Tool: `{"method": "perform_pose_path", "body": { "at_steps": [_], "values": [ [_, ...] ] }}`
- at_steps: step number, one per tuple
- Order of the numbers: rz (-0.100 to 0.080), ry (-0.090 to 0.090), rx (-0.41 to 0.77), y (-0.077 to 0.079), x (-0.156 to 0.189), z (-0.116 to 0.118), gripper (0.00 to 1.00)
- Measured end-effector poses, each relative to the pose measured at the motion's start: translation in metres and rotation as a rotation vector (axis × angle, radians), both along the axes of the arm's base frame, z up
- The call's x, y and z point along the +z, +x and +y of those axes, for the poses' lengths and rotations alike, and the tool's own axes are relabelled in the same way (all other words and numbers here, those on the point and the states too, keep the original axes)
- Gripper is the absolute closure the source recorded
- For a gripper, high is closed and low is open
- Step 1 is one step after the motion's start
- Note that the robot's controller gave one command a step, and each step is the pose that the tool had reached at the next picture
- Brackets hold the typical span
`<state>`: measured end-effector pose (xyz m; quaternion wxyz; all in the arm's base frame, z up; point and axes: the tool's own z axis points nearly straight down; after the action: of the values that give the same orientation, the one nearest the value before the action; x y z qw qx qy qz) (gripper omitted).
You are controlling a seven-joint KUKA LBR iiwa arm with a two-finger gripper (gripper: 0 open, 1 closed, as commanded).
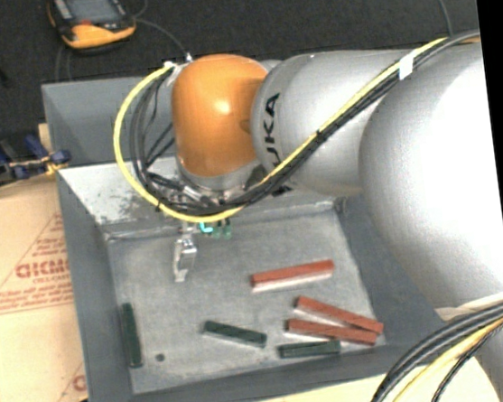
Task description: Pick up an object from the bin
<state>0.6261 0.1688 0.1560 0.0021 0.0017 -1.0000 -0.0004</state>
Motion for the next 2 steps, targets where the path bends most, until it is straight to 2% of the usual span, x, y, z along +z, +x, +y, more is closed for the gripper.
{"method": "perform_pose_path", "body": {
  "at_steps": [1, 2],
  "values": [
    [-0.008, 0.001, -0.002, 0.002, 0.005, 0.000, 0.00],
    [-0.009, 0.002, -0.048, -0.018, -0.015, -0.033, 0.00]
  ]
}}
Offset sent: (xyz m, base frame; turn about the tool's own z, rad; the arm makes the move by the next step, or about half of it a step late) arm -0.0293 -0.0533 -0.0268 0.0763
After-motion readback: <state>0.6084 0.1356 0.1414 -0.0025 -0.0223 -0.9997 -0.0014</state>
